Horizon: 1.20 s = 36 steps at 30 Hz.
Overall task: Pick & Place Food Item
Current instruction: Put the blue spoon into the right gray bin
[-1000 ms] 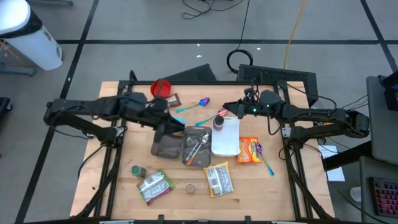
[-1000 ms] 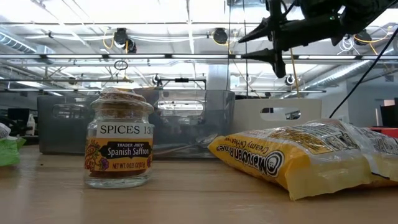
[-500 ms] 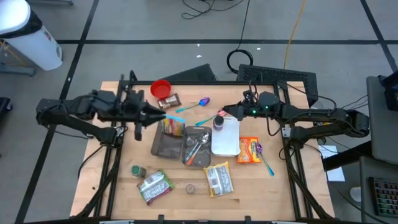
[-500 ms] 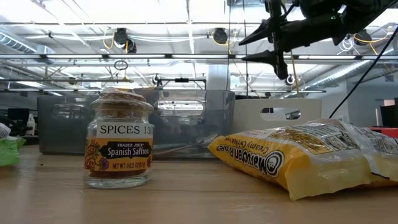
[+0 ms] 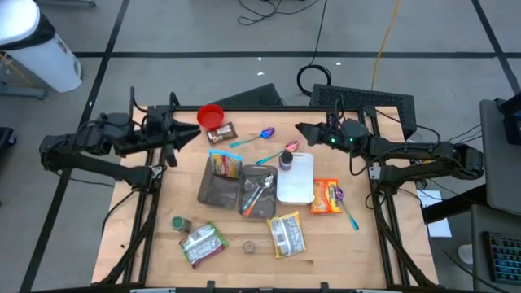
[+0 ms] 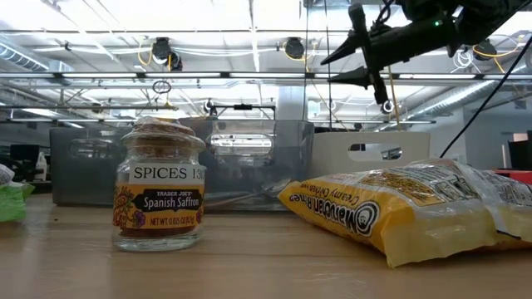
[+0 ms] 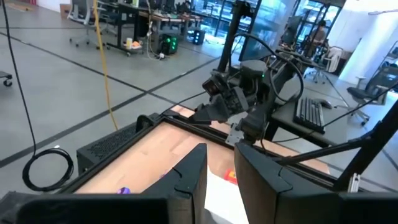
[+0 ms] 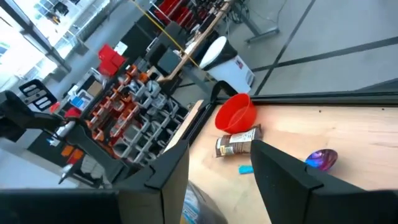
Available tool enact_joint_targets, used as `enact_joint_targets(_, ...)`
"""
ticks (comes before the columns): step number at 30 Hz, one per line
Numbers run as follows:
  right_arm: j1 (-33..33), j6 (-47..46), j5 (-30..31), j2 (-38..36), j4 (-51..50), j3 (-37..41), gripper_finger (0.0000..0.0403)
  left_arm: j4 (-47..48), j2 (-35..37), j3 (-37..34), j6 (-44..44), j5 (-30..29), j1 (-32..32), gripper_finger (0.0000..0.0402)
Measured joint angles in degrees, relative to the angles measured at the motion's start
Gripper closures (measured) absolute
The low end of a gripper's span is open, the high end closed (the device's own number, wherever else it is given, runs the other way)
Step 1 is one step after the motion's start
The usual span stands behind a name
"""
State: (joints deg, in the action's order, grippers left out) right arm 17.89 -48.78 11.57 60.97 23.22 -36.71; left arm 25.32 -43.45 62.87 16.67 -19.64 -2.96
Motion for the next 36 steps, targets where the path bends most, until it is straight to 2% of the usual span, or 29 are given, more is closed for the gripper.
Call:
enact_joint_targets(26, -1.2, -1.3, 0.4, 0.2, 0.5, 0.0, 0.0238, 0.0, 0.0, 0.0, 0.0, 0.0, 0.0, 0.0314)
enact_joint_targets(36, -2.1, 0.8, 0.6, 0.2, 0.5, 0.0, 0.0238, 0.0, 0.0, 0.0, 0.0, 0.1, 0.0, 0.0314)
